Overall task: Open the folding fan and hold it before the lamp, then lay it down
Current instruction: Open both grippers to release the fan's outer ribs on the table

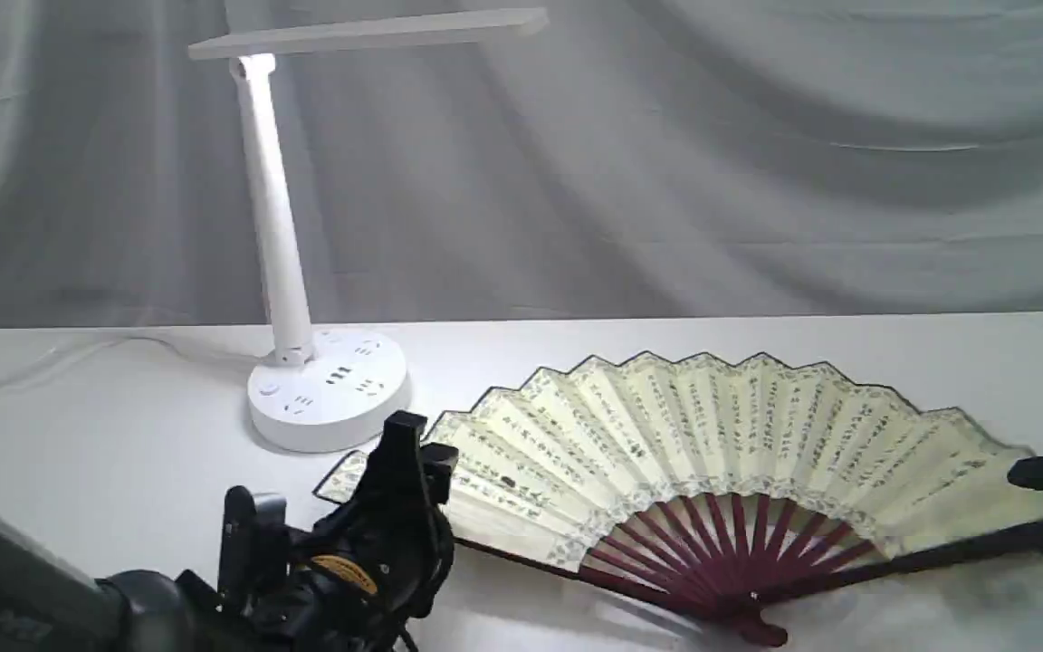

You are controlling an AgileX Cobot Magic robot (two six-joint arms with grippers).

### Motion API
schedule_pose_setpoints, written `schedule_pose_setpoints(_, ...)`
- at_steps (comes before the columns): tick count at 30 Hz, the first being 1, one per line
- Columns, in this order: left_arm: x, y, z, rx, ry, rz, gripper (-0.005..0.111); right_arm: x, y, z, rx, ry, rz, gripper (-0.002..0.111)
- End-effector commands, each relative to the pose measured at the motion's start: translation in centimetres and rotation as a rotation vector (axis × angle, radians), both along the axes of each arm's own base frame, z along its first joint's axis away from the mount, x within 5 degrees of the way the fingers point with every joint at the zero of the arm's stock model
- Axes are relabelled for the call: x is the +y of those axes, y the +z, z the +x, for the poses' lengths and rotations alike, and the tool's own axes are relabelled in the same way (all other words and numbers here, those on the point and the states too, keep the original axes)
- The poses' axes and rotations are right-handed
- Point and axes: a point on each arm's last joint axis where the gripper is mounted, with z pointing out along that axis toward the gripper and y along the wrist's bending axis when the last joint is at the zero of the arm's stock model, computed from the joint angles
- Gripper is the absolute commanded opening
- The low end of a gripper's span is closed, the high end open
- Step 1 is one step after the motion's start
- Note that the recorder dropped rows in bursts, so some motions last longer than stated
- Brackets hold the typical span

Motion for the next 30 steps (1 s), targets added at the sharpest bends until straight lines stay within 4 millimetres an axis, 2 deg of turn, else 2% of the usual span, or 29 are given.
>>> schedule_pose_setpoints(1, 0.0, 1.3, -0.4, 0.054, -0.026, 0.065, 0.058, 0.0, 0.6, -0.5, 0.048, 0.003, -0.033, 0.051)
schedule_pose_setpoints(7, 0.2, 3.1, -0.8, 0.076, -0.098, 0.221, 0.057, 0.1, 0.6, -1.3, 0.16, 0.008, -0.043, 0.051)
schedule_pose_setpoints(13, 0.7, 4.3, -0.9, 0.114, -0.145, 0.272, 0.054, 0.1, 0.6, -1.8, 0.214, 0.028, -0.071, 0.051)
schedule_pose_setpoints(21, 2.5, 3.3, -0.9, 0.294, -0.238, 0.364, 0.054, 0.1, 2.1, -1.9, 0.188, 0.033, -0.112, 0.051)
schedule_pose_setpoints(26, 2.5, 3.1, -1.1, 0.276, -0.344, 0.491, 0.054, 0.4, 2.9, -1.9, 0.17, 0.047, -0.135, 0.051)
schedule_pose_setpoints(30, 2.4, 4.0, -1.2, 0.241, -0.4, 0.545, 0.054, 1.9, 3.6, -1.4, 0.152, 0.112, -0.177, 0.051)
